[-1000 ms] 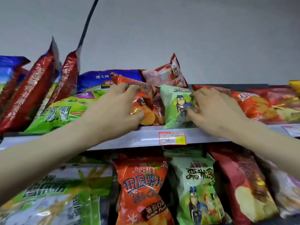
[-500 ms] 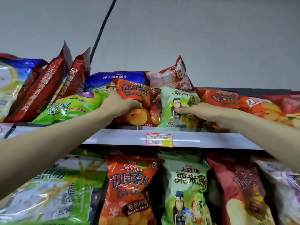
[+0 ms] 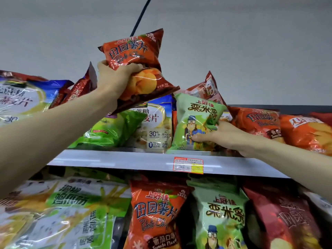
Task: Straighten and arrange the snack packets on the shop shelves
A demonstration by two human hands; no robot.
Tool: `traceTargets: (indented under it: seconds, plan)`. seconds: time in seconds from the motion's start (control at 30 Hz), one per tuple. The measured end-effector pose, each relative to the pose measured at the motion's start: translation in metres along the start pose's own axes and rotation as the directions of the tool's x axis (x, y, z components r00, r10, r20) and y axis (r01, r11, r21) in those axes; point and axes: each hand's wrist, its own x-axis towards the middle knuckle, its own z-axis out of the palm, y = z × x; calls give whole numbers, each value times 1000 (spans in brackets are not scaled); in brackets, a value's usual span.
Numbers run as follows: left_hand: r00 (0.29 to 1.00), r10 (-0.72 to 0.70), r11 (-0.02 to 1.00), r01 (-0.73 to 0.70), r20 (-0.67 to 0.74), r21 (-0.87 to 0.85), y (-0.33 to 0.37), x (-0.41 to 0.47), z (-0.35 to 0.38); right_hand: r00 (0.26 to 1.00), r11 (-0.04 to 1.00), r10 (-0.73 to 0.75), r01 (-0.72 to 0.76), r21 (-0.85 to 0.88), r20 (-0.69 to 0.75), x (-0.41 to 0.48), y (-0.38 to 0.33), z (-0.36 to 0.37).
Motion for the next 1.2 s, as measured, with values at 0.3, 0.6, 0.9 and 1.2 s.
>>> traceTargets:
  seconds: [0.3,0.6,0.9,1.2]
  plan:
    - [999,41,995,-40,-9,97,14,1,-41,1000,989,16,-13,-149,22,40,-45,65]
    - [992,34,991,-49,125,122,26,-32,-23,982,995,-49,63,-73,180,44,-42,68]
    - [951,-30,996,1,308,91,-18,-72,84,995,981,-7,-13,-195,-102,-14,4,-41]
    - [940,-125,971,51,316,234,-61,-99,158,916,871,-148,-57,-487,-372,-65,40,-122]
